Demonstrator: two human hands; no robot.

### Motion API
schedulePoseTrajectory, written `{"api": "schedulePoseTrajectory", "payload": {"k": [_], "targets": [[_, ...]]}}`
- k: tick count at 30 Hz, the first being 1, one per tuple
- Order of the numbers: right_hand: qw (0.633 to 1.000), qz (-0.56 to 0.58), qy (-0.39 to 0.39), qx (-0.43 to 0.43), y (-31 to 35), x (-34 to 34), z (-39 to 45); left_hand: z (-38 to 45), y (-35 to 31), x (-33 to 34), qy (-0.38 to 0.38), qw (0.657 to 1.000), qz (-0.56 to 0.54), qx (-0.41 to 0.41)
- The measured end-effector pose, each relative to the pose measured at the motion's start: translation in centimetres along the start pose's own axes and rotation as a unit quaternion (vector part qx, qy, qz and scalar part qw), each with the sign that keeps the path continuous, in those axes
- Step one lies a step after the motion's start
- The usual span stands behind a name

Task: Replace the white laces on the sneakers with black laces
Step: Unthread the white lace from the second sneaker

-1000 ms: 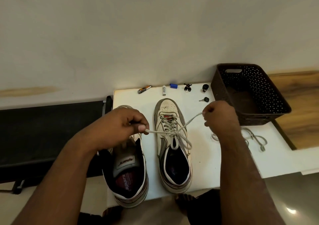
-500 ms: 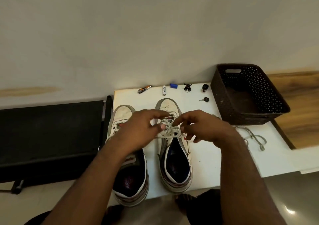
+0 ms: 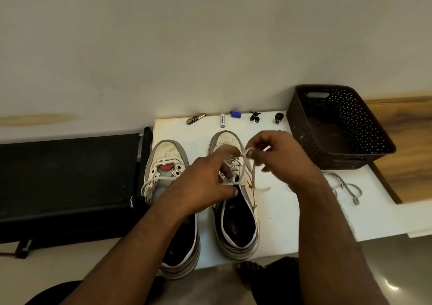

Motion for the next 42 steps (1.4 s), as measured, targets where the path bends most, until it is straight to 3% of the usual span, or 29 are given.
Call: {"api": "schedulePoseTrajectory", "payload": {"k": [2,4,9,12,17,19,23,27,29,37,42], "targets": [[0.991,0.062,-0.118,-0.023,0.6,-0.9,0.2,-0.1,-0.2,0.1,-0.007,1.0,0.008,0.003],[0.991,0.037,-0.126,-0.03,0.8,-0.6,0.0,0.0,-0.4,0.3,-0.023,0.999,0.037,0.011],[0.992,-0.096,0.049,0.062,-0.4,0.8,-0.9,0.2,-1.4,1.3,-0.074,0.99,0.106,0.048],[0.973,-0.103,0.168,0.121,-1.1,2.4,-1.6,0.2,-1.1,1.6,-0.099,0.987,0.113,0.06],[0.964,-0.087,0.227,0.111,-1.1,2.7,-2.3,0.0,-0.5,1.2,-0.129,0.988,0.069,0.046],[0.967,-0.105,0.212,0.092,-1.1,3.4,-2.5,0.1,-0.4,1.2,-0.132,0.988,0.064,0.043],[0.987,-0.099,0.109,0.055,-1.0,4.7,-2.7,0.3,-0.3,1.3,-0.112,0.986,0.101,0.068],[0.994,-0.052,0.039,0.088,-1.8,4.4,-2.6,0.1,0.2,0.8,-0.086,0.968,0.216,0.097],[0.993,-0.026,0.026,0.116,-2.4,4.0,-2.4,0.0,0.8,0.1,-0.092,0.973,0.193,0.081],[0.976,0.056,0.089,0.188,-2.9,2.7,-2.1,-0.5,3.0,-1.7,-0.104,0.992,0.062,-0.038],[0.983,-0.016,0.126,0.132,-1.4,3.1,-1.8,-0.1,2.1,-0.9,-0.096,0.994,-0.05,-0.004]]}}
Point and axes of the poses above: each hand's wrist, its own z-axis towards the middle knuckle, its own x-axis out of the palm, y = z × x, the point moved 4 cm from there along z, towards the middle knuckle, and after that the axes turned 12 degrees about x, right-handed, at the moved point
